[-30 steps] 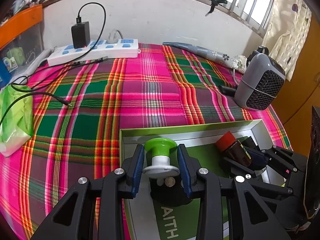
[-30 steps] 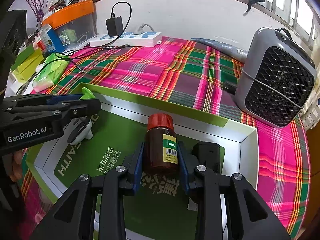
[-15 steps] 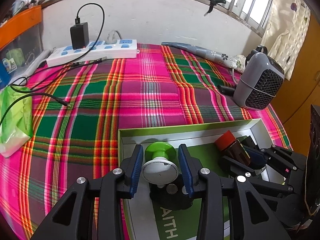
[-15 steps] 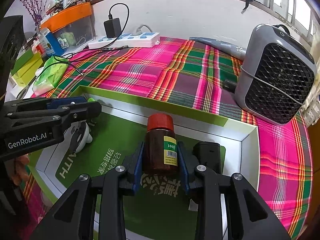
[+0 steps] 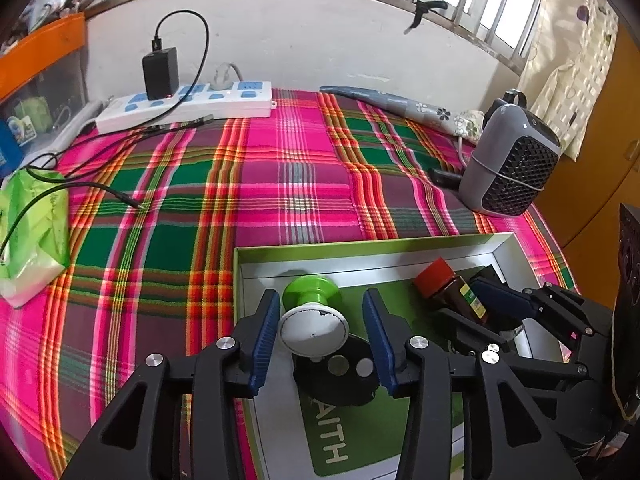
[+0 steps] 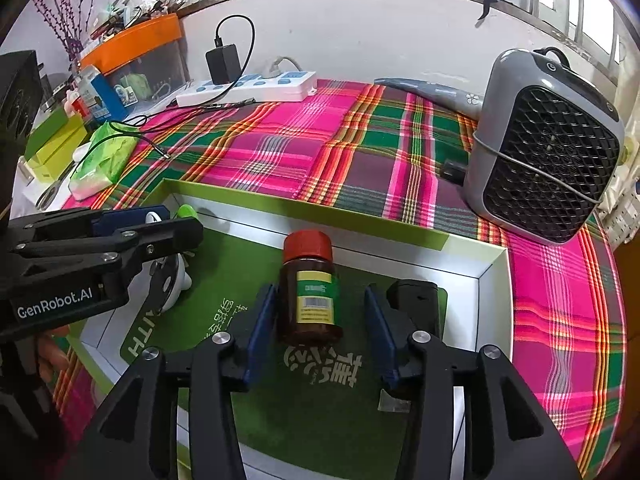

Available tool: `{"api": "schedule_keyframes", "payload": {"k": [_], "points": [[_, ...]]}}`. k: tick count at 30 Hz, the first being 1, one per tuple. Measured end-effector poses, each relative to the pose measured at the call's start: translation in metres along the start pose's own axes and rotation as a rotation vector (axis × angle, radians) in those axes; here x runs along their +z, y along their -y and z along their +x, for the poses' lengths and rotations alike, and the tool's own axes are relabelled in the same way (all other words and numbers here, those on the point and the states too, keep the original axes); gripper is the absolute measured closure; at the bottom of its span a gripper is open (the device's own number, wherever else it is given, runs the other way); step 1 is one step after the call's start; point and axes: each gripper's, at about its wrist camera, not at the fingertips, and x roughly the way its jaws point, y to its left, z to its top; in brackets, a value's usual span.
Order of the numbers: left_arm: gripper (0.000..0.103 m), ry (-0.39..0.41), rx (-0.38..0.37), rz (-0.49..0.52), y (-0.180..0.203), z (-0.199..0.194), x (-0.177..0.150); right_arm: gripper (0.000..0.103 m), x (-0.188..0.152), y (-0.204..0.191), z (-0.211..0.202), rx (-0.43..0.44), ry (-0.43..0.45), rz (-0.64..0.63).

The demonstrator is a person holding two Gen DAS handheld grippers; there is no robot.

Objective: Organize rigid objects
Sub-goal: 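Lower holder into box and open left tool while right tool releases bottle there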

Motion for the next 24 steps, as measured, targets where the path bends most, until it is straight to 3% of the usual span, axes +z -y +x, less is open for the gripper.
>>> {"api": "schedule_keyframes", "payload": {"k": [24], "points": [[0.06, 0.075, 0.015, 0.033, 0.014, -0.063, -0.038, 0.056, -0.019, -0.012, -0.046, 0.006, 0.061, 0.026]]}}
